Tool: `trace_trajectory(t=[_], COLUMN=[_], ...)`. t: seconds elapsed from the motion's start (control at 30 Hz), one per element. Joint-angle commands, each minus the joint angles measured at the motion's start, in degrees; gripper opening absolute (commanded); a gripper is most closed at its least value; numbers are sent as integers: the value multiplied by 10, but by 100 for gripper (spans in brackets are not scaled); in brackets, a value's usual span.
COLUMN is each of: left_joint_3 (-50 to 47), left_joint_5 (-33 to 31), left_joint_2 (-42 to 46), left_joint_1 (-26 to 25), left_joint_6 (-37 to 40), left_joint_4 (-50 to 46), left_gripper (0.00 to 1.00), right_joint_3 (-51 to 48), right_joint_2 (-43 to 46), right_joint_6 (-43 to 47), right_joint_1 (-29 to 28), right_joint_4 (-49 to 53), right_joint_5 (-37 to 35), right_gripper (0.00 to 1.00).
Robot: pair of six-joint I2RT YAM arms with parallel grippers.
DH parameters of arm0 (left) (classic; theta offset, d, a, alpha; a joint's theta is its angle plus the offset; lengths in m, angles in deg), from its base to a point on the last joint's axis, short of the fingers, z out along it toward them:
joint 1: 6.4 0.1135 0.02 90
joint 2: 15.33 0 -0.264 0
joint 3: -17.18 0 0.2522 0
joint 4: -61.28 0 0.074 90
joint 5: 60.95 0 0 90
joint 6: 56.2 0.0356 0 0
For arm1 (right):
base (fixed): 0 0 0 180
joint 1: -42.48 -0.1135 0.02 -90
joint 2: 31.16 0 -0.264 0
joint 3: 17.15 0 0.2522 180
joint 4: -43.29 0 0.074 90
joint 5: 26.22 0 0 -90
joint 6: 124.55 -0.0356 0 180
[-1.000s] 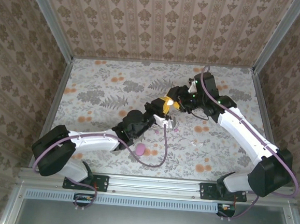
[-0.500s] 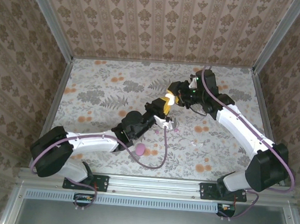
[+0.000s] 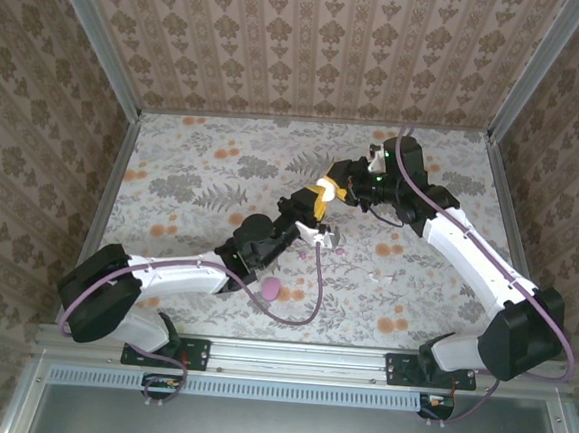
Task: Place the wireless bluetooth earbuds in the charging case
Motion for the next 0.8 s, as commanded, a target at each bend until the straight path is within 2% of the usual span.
trace_trajectory(t=[0.0, 0.13, 0.23, 0.57, 0.6, 0.63, 0.7, 0.77], left_joint_3=[-3, -1, 0, 3, 4, 4, 3, 2], left_joint_5=[-8, -6, -5, -4, -3, -2, 1, 7], left_joint_2=[6, 7, 5, 4, 4, 3, 6, 15], left_joint_1=[3, 2, 2, 1, 1, 1, 1, -1], left_joint_6=[-1, -4, -4, -7, -7, -10, -18, -30], left_joint_4=[11, 10, 10, 7, 5, 5, 0, -18], left_gripper=[0, 0, 0, 0, 3, 13, 42, 54], right_joint_3=[-7, -7, -6, -15, -15, -17, -24, -30], right_joint_2=[13, 10, 6, 7, 7, 8, 12, 16], right_joint_6=[2, 6, 7, 16, 20, 25, 30, 47], right_joint_1=[2, 2, 2, 2, 2, 2, 3, 7], right_joint_4=[5, 2, -4, -25, -28, -37, -56, -70], right_joint_5=[23, 37, 51, 45, 46, 46, 42, 36], right_gripper=[29, 35, 35, 22, 22, 22, 22, 22])
